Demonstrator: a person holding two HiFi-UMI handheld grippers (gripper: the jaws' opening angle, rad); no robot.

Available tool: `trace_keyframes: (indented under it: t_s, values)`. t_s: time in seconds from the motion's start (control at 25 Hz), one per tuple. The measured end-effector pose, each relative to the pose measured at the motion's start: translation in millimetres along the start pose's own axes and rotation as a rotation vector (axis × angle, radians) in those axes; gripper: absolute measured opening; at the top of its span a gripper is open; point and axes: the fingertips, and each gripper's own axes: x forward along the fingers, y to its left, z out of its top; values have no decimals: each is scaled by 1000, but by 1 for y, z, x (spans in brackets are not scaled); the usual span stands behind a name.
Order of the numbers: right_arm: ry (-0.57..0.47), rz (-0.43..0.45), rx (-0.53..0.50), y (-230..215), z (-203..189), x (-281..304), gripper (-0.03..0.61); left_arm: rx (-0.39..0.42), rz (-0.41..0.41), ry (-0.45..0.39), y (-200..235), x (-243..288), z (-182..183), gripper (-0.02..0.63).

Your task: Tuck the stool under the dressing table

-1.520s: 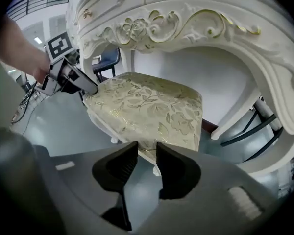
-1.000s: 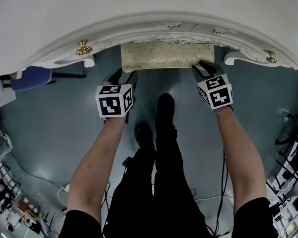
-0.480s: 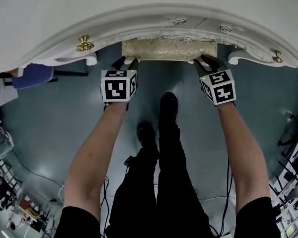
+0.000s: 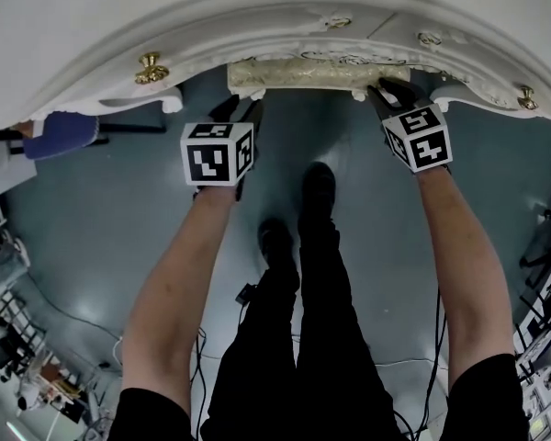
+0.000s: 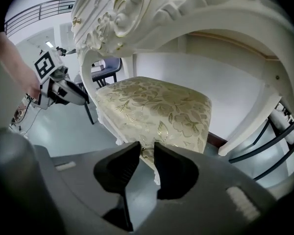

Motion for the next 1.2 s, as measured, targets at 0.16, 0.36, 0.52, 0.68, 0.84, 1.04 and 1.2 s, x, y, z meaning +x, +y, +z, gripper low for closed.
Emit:
trace_keyframes:
  t_s: [0.16, 0.36, 0.52, 0.68, 0.84, 1.04, 1.2]
  values:
    - [1, -40, 39, -16, 11, 8, 100, -18, -65, 24, -18, -14, -16, 175]
    - [46, -101, 66, -18, 16, 6, 104, -71, -127, -2, -38, -42, -15, 156]
    - [103, -91, 56, -16, 14, 9, 107, -77, -153, -26, -45, -62, -4, 141]
    - [110, -115, 75, -24, 13, 10, 107, -65, -152, -80, -45, -66, 16, 115]
    - [40, -65, 213, 12, 17, -21, 101, -60, -168, -111, -54, -79, 27, 109]
    - [-26, 65, 240, 124, -10, -137, 41, -47, -273, -58, -101, -158, -2, 109]
    - [60, 155, 154, 184, -23, -213, 35, 53, -258, -80, -130, -229, 8, 92]
